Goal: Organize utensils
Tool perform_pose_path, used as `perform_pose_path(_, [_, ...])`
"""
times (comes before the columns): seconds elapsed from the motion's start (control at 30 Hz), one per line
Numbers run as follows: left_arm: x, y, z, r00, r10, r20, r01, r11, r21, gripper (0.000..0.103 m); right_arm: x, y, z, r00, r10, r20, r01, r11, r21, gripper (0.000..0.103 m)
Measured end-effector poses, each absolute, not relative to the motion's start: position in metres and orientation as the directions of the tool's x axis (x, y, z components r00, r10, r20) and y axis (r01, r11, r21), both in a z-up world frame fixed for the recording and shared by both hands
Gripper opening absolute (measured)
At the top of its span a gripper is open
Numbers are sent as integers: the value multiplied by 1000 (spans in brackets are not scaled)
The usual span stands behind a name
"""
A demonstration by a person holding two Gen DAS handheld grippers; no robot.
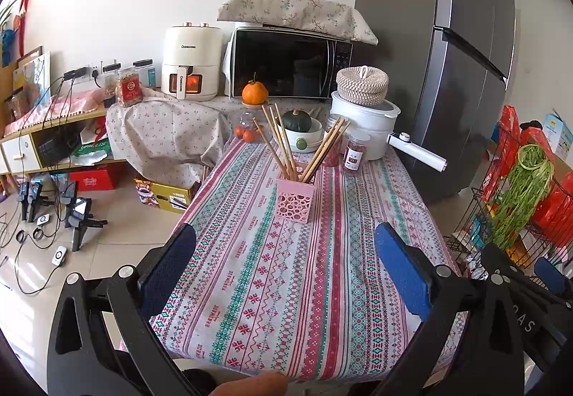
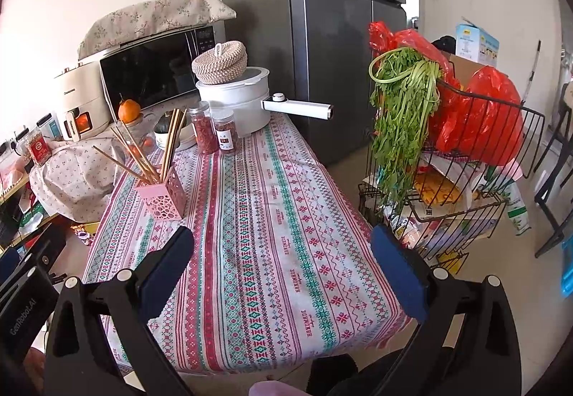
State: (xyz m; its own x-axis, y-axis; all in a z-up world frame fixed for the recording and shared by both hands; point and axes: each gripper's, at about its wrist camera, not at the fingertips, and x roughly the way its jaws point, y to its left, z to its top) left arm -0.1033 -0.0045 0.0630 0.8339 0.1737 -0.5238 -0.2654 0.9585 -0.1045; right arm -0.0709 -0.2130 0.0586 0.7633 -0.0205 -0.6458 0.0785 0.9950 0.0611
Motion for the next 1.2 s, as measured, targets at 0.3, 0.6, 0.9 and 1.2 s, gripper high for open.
perform_pose_path(0.3, [-102, -2, 61, 829, 175, -531, -266, 959, -100, 96, -70, -214, 55, 754, -20, -656, 83, 994, 65, 96])
perform_pose_path(0.6, [-103, 1, 58, 827, 176, -535, -268, 958, -99, 96, -69, -215, 53, 751, -20, -660, 85, 994, 67, 96])
perform_pose_path(0.9, [-103, -1, 55, 825, 171, -539, -258, 962, -90, 96, -68, -216, 49, 743, -22, -669, 88, 994, 65, 96])
perform_pose_path(1.2, [-103, -1, 53, 819, 174, -548, -261, 962, -85, 96, -67, -218, 48, 738, -26, -674, 95, 993, 66, 96])
